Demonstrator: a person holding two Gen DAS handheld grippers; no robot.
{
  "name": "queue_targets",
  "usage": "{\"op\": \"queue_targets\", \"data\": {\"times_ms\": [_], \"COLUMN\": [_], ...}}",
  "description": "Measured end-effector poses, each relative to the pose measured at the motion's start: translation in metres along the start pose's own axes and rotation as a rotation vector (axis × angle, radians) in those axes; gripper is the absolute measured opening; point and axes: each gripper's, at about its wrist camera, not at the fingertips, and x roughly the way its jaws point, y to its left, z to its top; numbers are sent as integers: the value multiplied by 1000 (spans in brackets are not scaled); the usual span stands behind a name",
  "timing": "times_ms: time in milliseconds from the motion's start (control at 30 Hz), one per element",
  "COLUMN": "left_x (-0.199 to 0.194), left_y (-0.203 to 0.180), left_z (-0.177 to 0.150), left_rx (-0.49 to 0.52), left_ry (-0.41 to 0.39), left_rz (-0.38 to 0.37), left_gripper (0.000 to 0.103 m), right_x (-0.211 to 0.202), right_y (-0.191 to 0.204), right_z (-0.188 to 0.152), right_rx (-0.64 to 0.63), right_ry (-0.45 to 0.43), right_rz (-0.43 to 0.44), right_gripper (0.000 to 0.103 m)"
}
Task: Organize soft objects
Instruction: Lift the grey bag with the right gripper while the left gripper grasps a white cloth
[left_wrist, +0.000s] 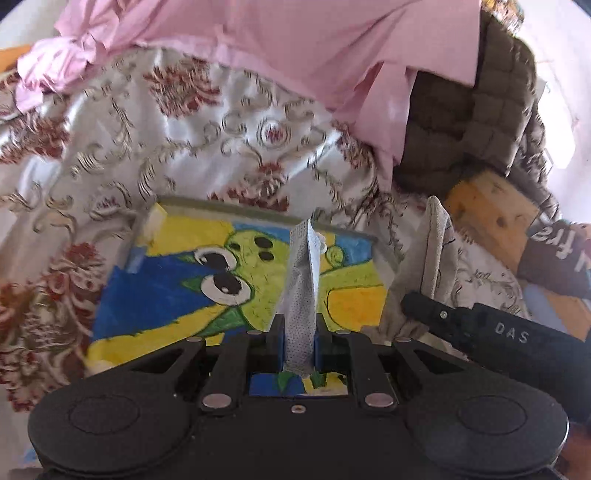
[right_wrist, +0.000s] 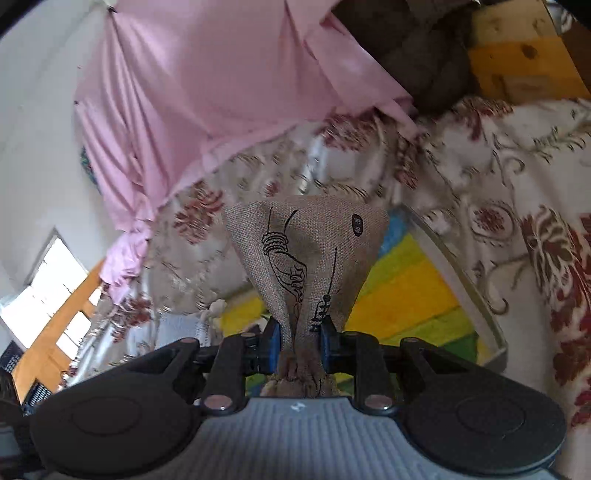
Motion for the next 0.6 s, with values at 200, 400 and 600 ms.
{"op": "queue_targets", "data": {"times_ms": [200, 400, 600], "left_x": [29, 37, 30], "left_y": [1, 5, 5], "left_z": [-7, -10, -9], "left_rx": [-21, -56, -62], "left_ry": [92, 144, 146], "left_rz": [40, 41, 73], "left_gripper": [15, 19, 35], "right_x": [5, 11, 4], "right_y": [-2, 1, 4], "right_z": [-5, -6, -3], "right_rx": [12, 20, 13], "right_ry": [49, 99, 97], "right_rz": [-36, -56, -72], "right_gripper": [28, 38, 58]}}
